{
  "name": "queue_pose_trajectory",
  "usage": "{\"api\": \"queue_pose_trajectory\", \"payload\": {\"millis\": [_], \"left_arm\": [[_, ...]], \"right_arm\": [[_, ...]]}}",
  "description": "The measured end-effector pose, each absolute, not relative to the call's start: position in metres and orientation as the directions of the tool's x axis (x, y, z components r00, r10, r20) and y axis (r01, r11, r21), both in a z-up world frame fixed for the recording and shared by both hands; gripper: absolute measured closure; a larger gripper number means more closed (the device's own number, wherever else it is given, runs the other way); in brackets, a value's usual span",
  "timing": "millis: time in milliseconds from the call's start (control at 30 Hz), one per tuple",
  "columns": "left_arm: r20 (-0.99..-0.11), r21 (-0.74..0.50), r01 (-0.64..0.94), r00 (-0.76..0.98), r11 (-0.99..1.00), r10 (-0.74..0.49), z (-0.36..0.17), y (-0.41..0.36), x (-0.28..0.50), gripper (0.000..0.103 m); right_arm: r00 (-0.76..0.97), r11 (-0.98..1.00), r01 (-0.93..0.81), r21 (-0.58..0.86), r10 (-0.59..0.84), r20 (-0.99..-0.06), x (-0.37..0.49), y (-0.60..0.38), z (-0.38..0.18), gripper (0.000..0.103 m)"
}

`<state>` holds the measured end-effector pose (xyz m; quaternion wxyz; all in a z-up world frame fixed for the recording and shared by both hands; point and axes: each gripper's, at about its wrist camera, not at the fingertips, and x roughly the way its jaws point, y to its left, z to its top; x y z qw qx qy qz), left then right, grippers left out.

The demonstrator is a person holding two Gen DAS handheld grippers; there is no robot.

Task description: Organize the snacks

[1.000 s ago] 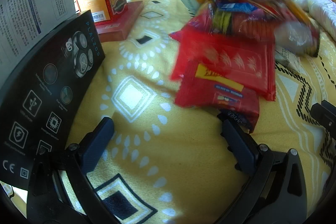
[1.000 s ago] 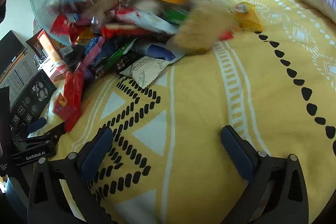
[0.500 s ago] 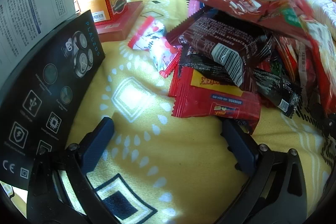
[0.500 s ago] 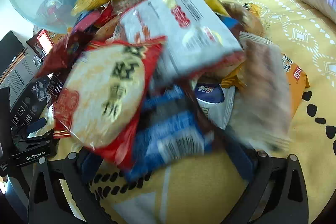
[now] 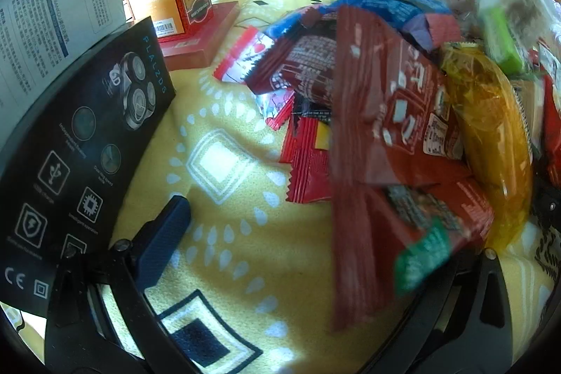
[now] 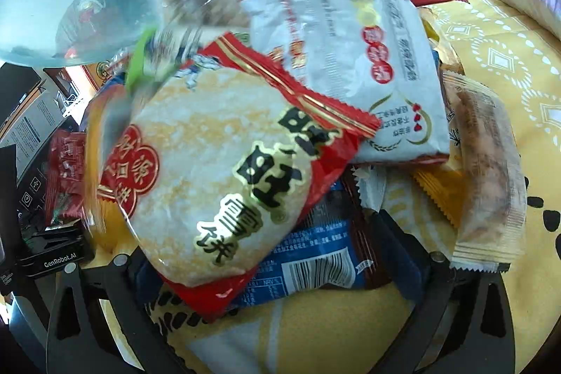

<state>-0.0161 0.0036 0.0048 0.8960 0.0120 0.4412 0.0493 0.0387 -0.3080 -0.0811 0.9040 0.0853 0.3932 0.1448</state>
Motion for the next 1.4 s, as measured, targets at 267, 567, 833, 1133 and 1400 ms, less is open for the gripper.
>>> {"api": "queue_pose_trajectory", "payload": {"millis": [267, 567, 833, 1133, 1400], "left_arm": [[-0.789, 0.066, -0.077, 0.606, 0.995, 0.099, 0.004, 0.003, -0.017, 0.000], [-0.789, 0.066, -0.077, 0.606, 0.995, 0.099, 0.004, 0.003, -0.017, 0.000], [-0.789, 0.066, -0.077, 0.606, 0.995, 0.099, 0.004, 0.003, -0.017, 0.000], [-0.788, 0.065, -0.077, 0.607, 0.995, 0.099, 0.004, 0.002, -0.018, 0.000], [-0.789, 0.066, -0.077, 0.607, 0.995, 0.099, 0.003, 0.003, -0.017, 0.000]], "right_arm": [[0.649, 0.943, -0.195, 0.270, 0.330, -0.685, 0.038, -0.307, -0.082, 0.000], [0.649, 0.944, -0.194, 0.267, 0.328, -0.687, 0.037, -0.309, -0.084, 0.000], [0.648, 0.947, -0.193, 0.257, 0.320, -0.692, 0.036, -0.305, -0.084, 0.000], [0.643, 0.951, -0.193, 0.242, 0.309, -0.700, 0.043, -0.291, -0.086, 0.000], [0.643, 0.951, -0.194, 0.241, 0.309, -0.701, 0.043, -0.291, -0.086, 0.000]]}}
